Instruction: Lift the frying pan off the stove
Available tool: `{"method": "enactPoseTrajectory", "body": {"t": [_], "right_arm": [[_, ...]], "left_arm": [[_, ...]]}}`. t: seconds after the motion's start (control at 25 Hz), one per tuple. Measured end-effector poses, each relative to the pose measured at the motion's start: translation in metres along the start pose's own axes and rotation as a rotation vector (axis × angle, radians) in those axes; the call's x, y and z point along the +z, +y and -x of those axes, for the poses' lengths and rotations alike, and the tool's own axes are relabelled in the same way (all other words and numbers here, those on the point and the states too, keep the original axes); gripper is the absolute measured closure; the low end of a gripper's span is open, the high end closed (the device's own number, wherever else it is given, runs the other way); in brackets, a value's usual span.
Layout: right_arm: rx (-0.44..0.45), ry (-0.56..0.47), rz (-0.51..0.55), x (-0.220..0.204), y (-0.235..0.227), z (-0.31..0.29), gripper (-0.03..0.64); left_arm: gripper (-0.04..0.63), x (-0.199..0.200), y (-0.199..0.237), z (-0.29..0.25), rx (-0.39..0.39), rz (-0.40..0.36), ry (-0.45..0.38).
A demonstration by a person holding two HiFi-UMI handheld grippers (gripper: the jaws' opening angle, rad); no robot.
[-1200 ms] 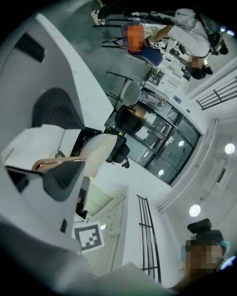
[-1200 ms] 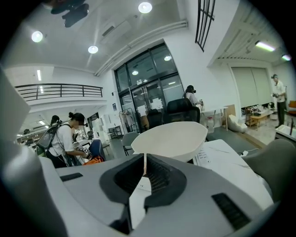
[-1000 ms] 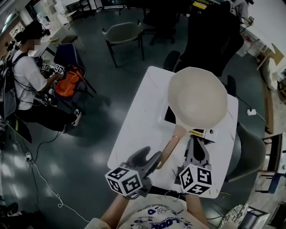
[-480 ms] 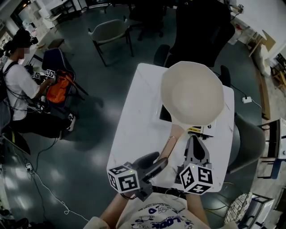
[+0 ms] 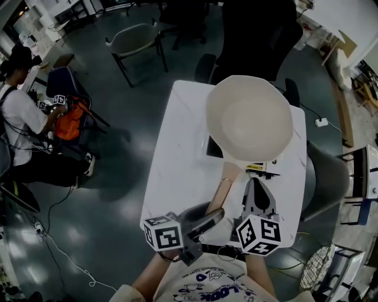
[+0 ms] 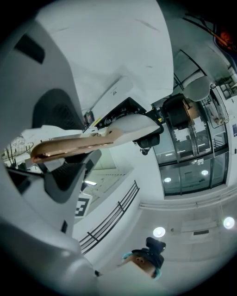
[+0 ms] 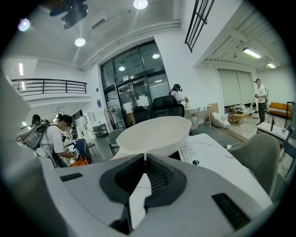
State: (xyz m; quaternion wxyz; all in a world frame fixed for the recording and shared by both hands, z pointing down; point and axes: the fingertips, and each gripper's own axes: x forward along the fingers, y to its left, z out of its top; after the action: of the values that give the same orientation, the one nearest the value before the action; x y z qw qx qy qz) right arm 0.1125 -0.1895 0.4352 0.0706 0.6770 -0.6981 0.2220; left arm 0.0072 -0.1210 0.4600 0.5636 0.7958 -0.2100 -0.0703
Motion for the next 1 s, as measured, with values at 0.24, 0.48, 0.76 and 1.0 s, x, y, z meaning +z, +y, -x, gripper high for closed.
{"method": "enactPoseTrajectory", "body": {"t": [0.24, 0.48, 0.76, 1.0], "right_arm": [[-0.013, 0.005, -0.006, -0.0034, 0.0004, -0.0005, 0.591], [-0.016, 0.004, -0.013, -0.0055, -0.002, -0.0011, 0.591], [0.004, 0.015, -0.058, -0.008, -0.0015, -0.0038, 0.591], [0.027, 0.03, -0.105, -0.0069, -0.0052, -0.0069, 0.591]], "left_arm": [[0.442, 0.0015, -0.0005, 0.0001, -0.038, 0.036, 0.006], [0.468, -0.0006, 0.0028, -0.0005, -0.036, 0.081, 0.018], [0.472, -0.0005, 0.0026, -0.0009, -0.038, 0.091, 0.04], [0.477, -0.001, 0.0035, -0.0021, -0.045, 0.12, 0.039]]}}
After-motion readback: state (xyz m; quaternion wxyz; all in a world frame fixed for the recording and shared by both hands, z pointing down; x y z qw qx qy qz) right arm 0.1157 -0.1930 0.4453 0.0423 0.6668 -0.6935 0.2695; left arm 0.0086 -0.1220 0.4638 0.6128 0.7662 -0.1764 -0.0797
